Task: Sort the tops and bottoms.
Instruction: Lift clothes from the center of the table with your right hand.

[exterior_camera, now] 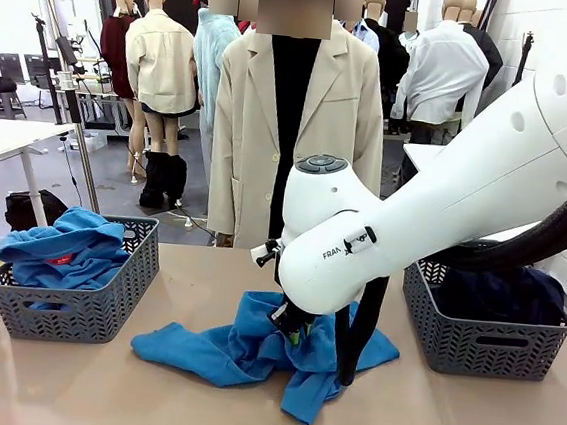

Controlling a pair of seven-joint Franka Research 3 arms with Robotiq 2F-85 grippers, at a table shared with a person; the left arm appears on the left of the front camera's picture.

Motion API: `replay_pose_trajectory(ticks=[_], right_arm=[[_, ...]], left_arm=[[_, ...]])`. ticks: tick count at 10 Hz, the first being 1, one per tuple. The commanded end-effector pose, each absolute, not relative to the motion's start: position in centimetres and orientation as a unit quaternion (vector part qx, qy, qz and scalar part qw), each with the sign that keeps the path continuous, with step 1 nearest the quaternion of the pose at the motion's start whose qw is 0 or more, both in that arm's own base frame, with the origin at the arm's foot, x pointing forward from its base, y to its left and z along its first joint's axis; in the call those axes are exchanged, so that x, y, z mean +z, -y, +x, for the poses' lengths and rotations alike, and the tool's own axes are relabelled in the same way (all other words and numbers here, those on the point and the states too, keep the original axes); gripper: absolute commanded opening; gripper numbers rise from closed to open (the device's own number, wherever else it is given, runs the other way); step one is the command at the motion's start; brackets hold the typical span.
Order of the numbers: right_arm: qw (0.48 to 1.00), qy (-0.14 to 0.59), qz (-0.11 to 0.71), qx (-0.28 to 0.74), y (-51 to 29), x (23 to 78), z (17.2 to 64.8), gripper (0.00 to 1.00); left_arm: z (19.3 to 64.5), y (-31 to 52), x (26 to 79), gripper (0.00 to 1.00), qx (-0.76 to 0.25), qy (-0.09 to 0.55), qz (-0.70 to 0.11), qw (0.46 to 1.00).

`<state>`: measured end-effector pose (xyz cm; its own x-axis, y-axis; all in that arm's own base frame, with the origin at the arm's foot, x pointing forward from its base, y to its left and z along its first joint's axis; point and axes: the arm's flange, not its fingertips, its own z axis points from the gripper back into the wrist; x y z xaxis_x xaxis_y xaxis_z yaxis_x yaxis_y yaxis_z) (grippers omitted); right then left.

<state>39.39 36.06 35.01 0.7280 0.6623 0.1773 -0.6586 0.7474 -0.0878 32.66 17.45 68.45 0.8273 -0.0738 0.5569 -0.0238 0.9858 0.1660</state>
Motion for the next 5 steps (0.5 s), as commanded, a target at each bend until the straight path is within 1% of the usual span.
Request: replay_pose_trajectory(ticks=[1, 3, 4, 5], right_arm=[[0.932, 0.101, -0.008, 0.347, -36.5, 34.9, 39.2, 0.00], [0.928, 0.106, -0.009, 0.358, -36.7, 36.9, 38.3, 0.00], [0.924, 0.115, 0.001, 0.363, -36.7, 39.3, 38.1, 0.00], [0.921, 0.124, 0.009, 0.368, -36.6, 43.0, 38.5, 0.00]], left_arm=[[32.6, -17.6, 68.5, 0.88, -0.017, 0.291, 0.084, 0.953], [32.6, -17.6, 68.5, 0.88, -0.017, 0.291, 0.084, 0.953], [32.6, -17.6, 68.5, 0.88, -0.017, 0.291, 0.084, 0.953], [32.6, -17.6, 68.5, 0.88, -0.017, 0.291, 0.084, 0.953]])
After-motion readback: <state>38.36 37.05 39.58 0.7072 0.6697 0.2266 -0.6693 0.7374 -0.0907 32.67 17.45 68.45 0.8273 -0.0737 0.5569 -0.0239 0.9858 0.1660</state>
